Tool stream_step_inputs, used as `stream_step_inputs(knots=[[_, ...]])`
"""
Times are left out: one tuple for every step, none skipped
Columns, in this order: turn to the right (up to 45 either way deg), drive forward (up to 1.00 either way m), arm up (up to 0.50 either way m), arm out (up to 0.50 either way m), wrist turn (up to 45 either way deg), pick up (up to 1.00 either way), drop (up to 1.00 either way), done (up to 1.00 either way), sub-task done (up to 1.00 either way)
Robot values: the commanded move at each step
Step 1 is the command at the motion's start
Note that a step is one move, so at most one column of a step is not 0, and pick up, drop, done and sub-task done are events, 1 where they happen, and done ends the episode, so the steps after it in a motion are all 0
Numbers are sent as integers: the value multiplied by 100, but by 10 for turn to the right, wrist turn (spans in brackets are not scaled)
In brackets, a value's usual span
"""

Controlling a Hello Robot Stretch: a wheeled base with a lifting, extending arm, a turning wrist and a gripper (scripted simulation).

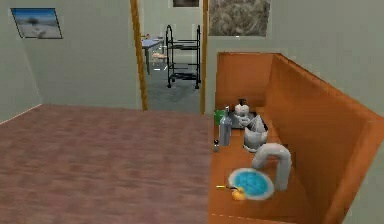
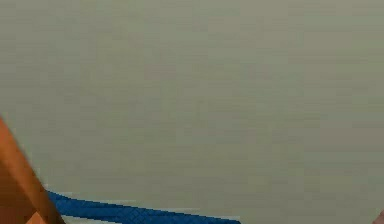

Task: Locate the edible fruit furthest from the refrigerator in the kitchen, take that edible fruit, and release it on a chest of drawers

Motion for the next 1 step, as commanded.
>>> stream_step_inputs(knots=[[-450,0,0,0,0,0,0,0,0]])
